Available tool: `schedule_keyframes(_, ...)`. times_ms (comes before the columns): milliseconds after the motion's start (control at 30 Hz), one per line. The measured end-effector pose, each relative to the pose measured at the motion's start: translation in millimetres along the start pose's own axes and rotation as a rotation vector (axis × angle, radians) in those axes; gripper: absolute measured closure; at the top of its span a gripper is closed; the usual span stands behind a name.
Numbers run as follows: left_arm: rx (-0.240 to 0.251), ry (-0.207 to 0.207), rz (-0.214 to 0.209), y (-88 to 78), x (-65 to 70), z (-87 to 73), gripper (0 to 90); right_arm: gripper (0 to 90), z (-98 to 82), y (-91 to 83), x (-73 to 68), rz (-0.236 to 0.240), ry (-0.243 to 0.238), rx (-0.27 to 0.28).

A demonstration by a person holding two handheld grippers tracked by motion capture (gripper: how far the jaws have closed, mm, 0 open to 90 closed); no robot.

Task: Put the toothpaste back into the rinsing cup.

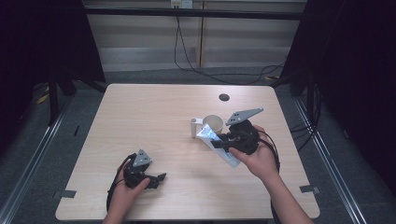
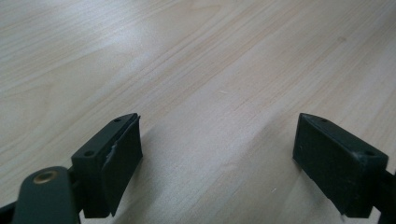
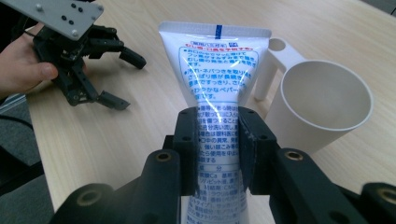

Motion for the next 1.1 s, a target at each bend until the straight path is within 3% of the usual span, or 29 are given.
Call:
schedule_keyframes(267, 0.0, 0.0, 0.0, 0.0, 0.0, 0.0, 15.3, 71.3, 6.5, -2.8, 8.7, -0.022, 0.041, 0.067)
schedule_keyframes(700, 0.0, 0.0, 0.0, 0.0, 0.0, 0.0, 15.3, 71.4, 20.1, -9.8, 24.9, -0.106, 0.067, 0.173)
schedule_keyframes(1100, -0.001, 0.0, -0.001, -0.1, 0.0, -0.1, 15.3, 71.8, 28.2, -8.5, 37.5, -0.162, 0.082, 0.219)
Point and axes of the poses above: each handheld gripper's, and its own axes: y roughly forward along the jaws, z roughly out of its top, x roughly to its right, the point moved 7 cm from there along y, roughly forward along the jaws, and after that the axes turned 8 degrees about -y, right-handed, at the moved point
